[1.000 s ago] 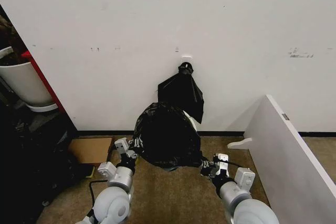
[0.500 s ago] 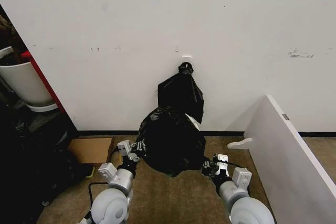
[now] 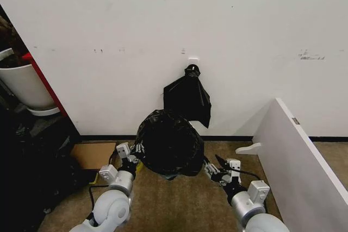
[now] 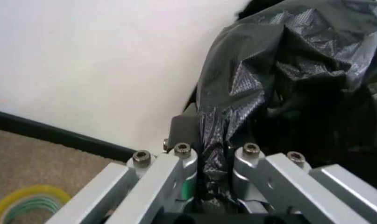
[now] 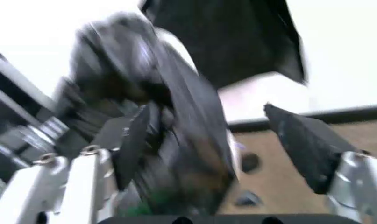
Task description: Place the garbage bag over the trash bin.
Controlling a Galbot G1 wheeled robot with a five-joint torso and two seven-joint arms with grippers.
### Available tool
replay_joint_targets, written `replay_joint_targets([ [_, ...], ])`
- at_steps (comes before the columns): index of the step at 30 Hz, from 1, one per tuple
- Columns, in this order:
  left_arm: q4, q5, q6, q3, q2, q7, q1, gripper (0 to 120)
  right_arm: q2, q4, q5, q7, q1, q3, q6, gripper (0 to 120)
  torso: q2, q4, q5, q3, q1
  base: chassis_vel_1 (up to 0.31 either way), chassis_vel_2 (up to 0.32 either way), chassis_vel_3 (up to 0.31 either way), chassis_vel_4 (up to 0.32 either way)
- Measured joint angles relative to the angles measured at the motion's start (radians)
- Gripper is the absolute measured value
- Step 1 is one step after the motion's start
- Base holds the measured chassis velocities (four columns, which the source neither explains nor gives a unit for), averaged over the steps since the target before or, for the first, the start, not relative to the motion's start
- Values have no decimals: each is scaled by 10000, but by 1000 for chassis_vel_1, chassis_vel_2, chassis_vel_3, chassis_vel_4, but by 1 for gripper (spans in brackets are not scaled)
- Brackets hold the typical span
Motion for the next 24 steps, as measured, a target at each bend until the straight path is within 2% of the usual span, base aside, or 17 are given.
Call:
replay_joint_targets([
  [1,292,-111,-118,-4,121,627,7,4,-103,168,958,-399,84,474,-38,81,0,0,-3,0,0,0,0,0,0],
  [6,1181,-285,-602,-13,433,2311,-10,4,-489,355,3978,-662,757,1806,-912,97,0,2,-3,0,0,0,0,0,0],
  [7,1466,-284,-783,-13,532,2725,-54,4,-625,334,4703,-657,959,2105,-1289,98,0,1,-2,0,0,0,0,0,0],
  [8,1466,-284,-783,-13,532,2725,-54,4,-625,334,4703,-657,959,2105,-1289,98,0,1,-2,0,0,0,0,0,0],
  [12,2050,-309,-1290,-43,814,4058,-197,4,-1011,98,6241,-655,1317,2558,-2268,100,0,1,0,0,1,0,0,0,0],
  [16,2339,-499,-1531,-82,973,5318,-328,4,-1142,-111,6284,-857,1459,2377,-2760,100,0,-1,-4,1,1,0,0,0,0],
  [17,2339,-499,-1531,-82,973,5318,-328,4,-1142,-111,6284,-857,1459,2377,-2760,100,0,-1,-4,1,1,0,0,0,0],
  [21,2348,-702,-1582,-179,1072,6448,-327,4,-1144,-218,4978,-1165,1682,1807,-2728,100,0,0,-1,0,0,0,0,0,0],
  [24,2350,-714,-1614,-178,1106,6701,-316,4,-1179,-207,4583,-1248,1837,1565,-2673,100,0,0,-3,0,0,0,0,0,0],
])
